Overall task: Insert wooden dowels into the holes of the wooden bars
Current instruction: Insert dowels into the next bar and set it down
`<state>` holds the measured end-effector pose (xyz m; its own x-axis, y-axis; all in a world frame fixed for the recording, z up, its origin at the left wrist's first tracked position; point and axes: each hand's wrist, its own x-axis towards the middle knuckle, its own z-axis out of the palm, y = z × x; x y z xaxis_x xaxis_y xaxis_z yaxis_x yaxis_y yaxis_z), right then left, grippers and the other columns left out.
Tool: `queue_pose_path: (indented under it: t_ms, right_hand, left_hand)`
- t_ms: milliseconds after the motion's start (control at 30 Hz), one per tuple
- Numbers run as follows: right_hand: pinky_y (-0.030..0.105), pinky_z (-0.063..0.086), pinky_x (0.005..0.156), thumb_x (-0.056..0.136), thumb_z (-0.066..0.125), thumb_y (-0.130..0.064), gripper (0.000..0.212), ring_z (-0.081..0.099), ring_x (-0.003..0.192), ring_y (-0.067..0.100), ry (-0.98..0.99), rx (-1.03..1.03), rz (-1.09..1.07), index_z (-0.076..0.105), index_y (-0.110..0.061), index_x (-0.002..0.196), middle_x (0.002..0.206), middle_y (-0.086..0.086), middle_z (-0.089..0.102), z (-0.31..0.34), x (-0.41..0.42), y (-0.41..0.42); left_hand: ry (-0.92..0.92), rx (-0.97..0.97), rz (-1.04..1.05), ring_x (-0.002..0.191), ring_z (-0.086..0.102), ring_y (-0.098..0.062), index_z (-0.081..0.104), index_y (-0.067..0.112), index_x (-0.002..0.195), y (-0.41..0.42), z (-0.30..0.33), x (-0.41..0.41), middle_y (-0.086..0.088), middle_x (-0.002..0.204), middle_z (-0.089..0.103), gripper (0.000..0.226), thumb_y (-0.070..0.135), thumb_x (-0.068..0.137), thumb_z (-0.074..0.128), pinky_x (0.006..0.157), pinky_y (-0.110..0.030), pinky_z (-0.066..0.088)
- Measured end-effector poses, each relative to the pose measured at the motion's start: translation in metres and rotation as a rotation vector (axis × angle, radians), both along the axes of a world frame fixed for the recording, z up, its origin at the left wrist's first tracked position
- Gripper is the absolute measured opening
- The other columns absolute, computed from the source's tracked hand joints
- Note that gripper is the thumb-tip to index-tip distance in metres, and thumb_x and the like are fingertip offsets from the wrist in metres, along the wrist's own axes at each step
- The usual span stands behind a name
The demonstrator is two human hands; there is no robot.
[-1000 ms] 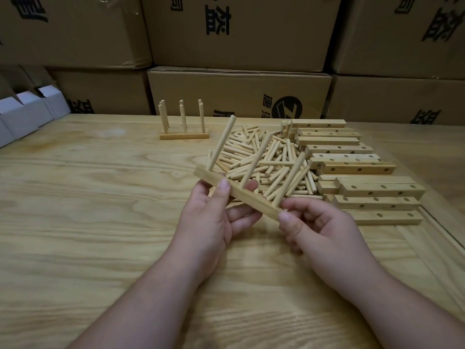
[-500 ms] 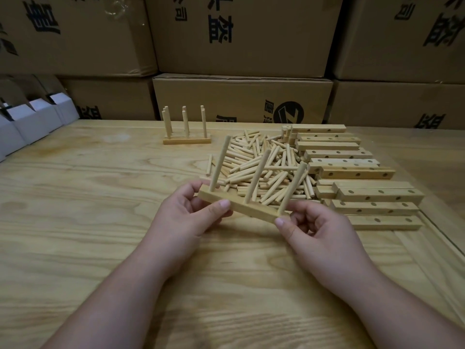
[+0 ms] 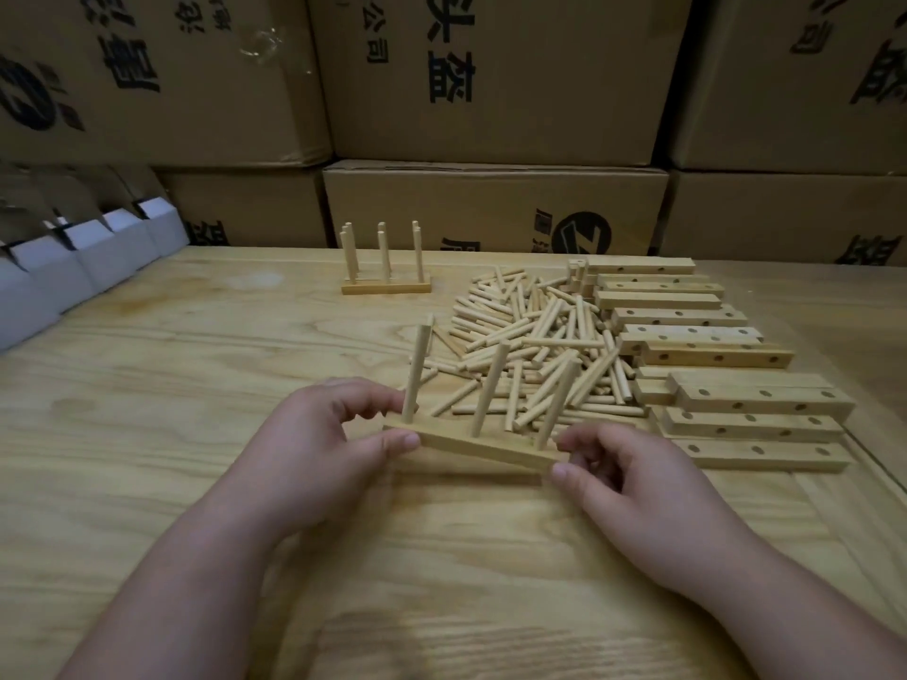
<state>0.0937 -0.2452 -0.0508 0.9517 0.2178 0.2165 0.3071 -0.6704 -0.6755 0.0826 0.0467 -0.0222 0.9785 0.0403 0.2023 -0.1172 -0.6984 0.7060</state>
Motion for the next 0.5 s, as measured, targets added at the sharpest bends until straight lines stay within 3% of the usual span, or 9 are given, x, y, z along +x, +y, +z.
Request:
queue_pose_path:
  t_ms: [133, 200, 300, 500]
  right_hand:
    - [0.018, 0.046, 0.060, 0.084, 0.076, -0.029, 0.013, 0.060, 0.065, 0.006, 0.046, 0.059, -0.031, 0.066, -0.036, 0.087, 0.082, -0.019, 0.067, 0.003, 0.000, 0.001]
    - [0.022, 0.048, 0.059, 0.083, 0.076, -0.033, 0.010, 0.060, 0.064, 0.006, 0.051, 0.005, -0.028, 0.067, -0.036, 0.081, 0.078, -0.019, 0.067, 0.005, 0.001, 0.002]
    - [0.022, 0.046, 0.057, 0.081, 0.073, -0.040, 0.012, 0.060, 0.064, 0.006, 0.064, -0.063, -0.007, 0.065, -0.048, 0.086, 0.073, -0.015, 0.067, 0.010, 0.000, 0.005]
    - [0.018, 0.047, 0.059, 0.078, 0.072, -0.046, 0.023, 0.060, 0.066, 0.003, 0.092, -0.109, -0.032, 0.059, -0.058, 0.093, 0.064, -0.016, 0.065, 0.010, 0.002, 0.006]
  left_hand:
    - [-0.024, -0.234, 0.220, 0.091, 0.064, -0.002, 0.079, 0.036, 0.100, 0.033, 0.009, 0.006, 0.016, 0.093, 0.074, 0.032, 0.046, 0.070, 0.082, 0.068, -0.008, 0.043]
    - [-0.007, -0.238, 0.274, 0.089, 0.065, -0.006, 0.078, 0.033, 0.104, 0.049, 0.010, 0.021, 0.013, 0.095, 0.074, 0.028, 0.040, 0.077, 0.082, 0.066, -0.013, 0.044]
    - [0.011, -0.195, 0.329, 0.082, 0.061, -0.002, 0.077, 0.034, 0.107, 0.070, 0.006, 0.052, 0.008, 0.097, 0.069, 0.026, 0.040, 0.083, 0.080, 0.066, -0.017, 0.042]
    - [0.066, -0.191, 0.420, 0.081, 0.053, 0.005, 0.068, 0.027, 0.129, 0.095, -0.014, 0.116, 0.024, 0.091, 0.059, 0.049, 0.043, 0.084, 0.079, 0.064, -0.012, 0.034]
